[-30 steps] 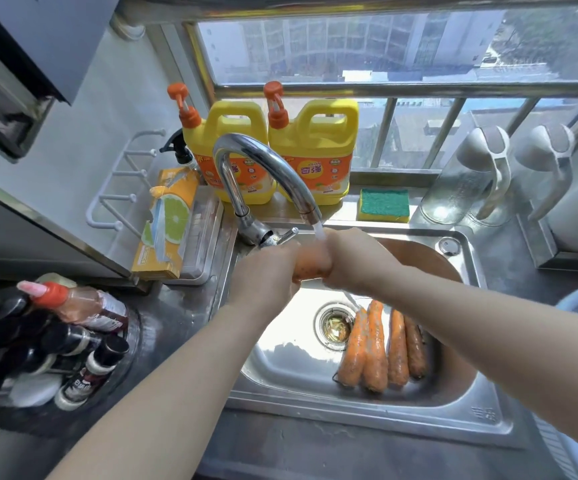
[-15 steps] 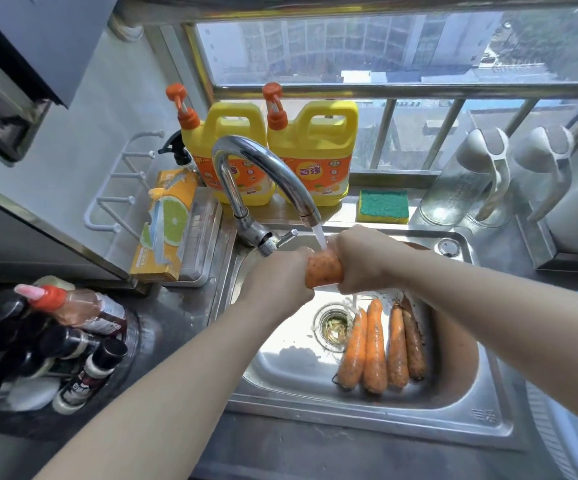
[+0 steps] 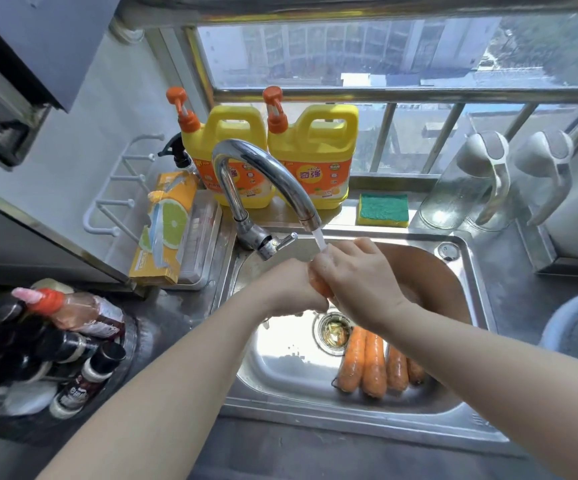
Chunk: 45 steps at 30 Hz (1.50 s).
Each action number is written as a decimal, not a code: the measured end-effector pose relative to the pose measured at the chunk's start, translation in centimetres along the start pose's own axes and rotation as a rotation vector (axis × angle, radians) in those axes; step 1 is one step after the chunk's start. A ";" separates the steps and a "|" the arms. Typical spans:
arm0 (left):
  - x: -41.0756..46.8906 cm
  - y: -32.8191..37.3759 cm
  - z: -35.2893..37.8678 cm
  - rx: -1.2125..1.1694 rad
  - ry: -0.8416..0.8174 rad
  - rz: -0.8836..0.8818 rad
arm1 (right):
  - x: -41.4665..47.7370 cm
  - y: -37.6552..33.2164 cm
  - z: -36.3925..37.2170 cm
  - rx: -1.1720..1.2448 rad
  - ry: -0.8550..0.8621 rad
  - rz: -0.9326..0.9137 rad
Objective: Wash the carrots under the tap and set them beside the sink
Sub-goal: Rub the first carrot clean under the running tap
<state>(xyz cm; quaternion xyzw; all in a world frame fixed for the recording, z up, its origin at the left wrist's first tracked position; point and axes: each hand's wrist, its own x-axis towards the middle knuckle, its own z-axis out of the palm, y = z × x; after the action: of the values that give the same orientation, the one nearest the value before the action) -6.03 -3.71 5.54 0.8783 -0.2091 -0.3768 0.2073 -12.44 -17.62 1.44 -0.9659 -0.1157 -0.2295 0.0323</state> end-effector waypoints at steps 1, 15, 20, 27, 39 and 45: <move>0.0 -0.1 0.0 -0.109 -0.069 -0.025 | -0.2 -0.2 0.2 -0.005 0.021 -0.010; -0.2 -1.9 1.1 0.449 0.454 0.319 | 4.1 3.9 -3.0 1.064 -1.046 0.641; -0.7 -1.7 1.0 0.396 0.475 0.254 | 3.2 2.7 -3.9 1.187 -0.860 0.858; -0.2 -1.4 -0.3 0.194 0.363 0.099 | 2.5 1.2 -4.0 1.182 -0.615 0.954; -0.3 -2.8 -0.2 -0.588 0.323 0.102 | 2.8 1.9 -3.4 1.061 -0.319 0.996; -0.3 -2.9 0.7 -0.908 0.271 0.076 | 1.8 2.1 -3.9 0.998 -0.373 0.795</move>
<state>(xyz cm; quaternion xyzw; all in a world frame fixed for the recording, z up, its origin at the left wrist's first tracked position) -6.12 -1.36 3.72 0.7318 -0.0265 -0.3044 0.6091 -12.13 -19.73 5.73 -0.8277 0.1535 0.0522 0.5372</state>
